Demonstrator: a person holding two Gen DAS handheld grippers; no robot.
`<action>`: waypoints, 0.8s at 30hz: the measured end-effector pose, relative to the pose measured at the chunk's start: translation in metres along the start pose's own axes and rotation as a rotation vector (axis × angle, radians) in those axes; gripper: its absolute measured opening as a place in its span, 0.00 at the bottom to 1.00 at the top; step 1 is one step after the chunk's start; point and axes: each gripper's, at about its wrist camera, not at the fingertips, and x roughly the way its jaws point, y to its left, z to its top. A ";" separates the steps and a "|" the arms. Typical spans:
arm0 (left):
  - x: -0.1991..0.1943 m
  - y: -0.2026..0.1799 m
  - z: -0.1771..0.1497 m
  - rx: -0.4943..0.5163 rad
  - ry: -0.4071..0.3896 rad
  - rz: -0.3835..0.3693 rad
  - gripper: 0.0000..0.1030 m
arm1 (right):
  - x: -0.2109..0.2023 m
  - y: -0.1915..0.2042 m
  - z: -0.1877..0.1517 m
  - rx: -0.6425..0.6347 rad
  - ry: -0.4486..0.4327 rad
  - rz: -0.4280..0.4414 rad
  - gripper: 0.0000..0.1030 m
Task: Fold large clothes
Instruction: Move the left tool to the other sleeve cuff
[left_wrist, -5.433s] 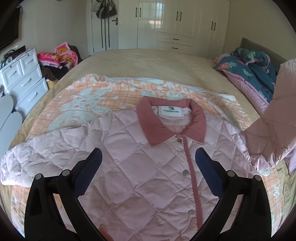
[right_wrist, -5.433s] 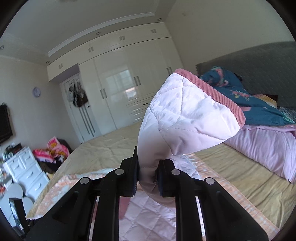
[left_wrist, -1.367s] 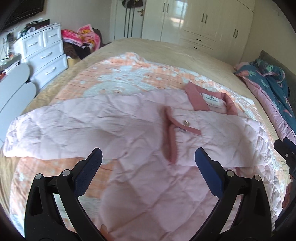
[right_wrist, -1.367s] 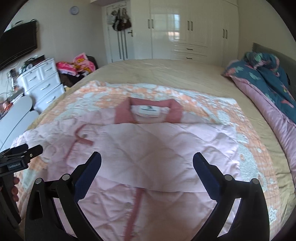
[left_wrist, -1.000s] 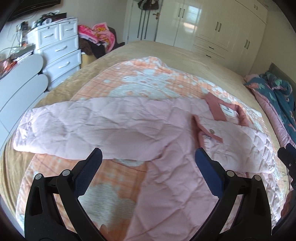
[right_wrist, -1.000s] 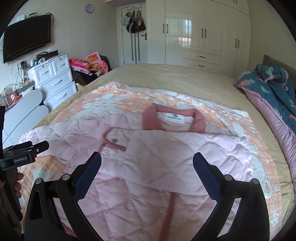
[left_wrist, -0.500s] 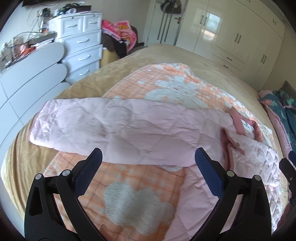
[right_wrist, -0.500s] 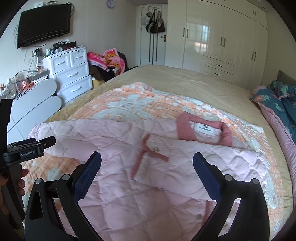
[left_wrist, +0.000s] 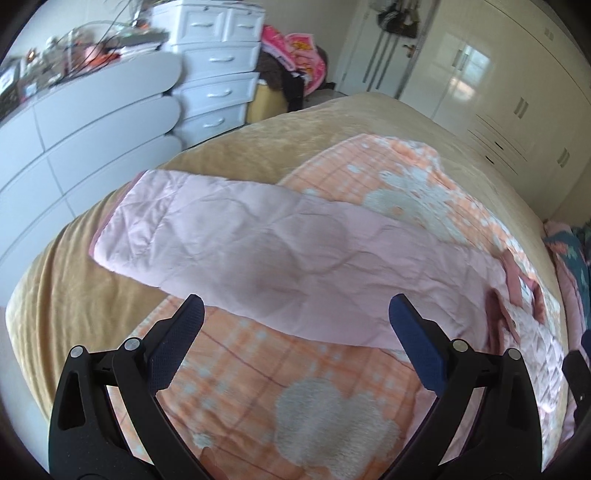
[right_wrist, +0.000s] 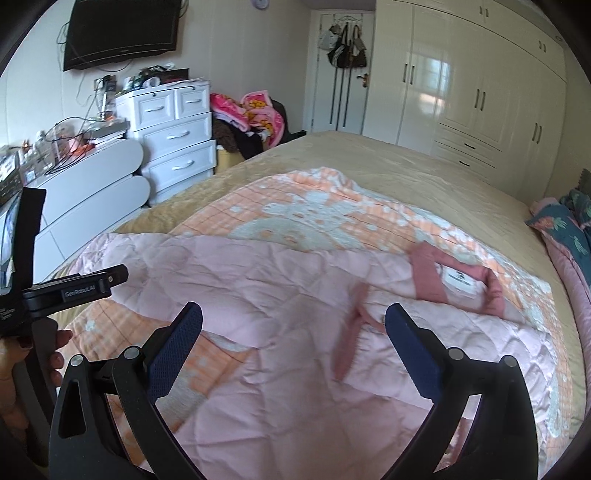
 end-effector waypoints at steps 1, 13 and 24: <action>0.002 0.005 0.001 -0.016 0.003 0.006 0.91 | 0.003 0.006 0.002 -0.006 0.002 0.011 0.96; 0.034 0.067 0.007 -0.169 0.040 0.106 0.91 | 0.036 0.057 0.005 -0.076 0.038 0.070 0.96; 0.075 0.121 0.010 -0.397 0.070 0.058 0.91 | 0.053 0.052 -0.006 -0.084 0.079 0.074 0.96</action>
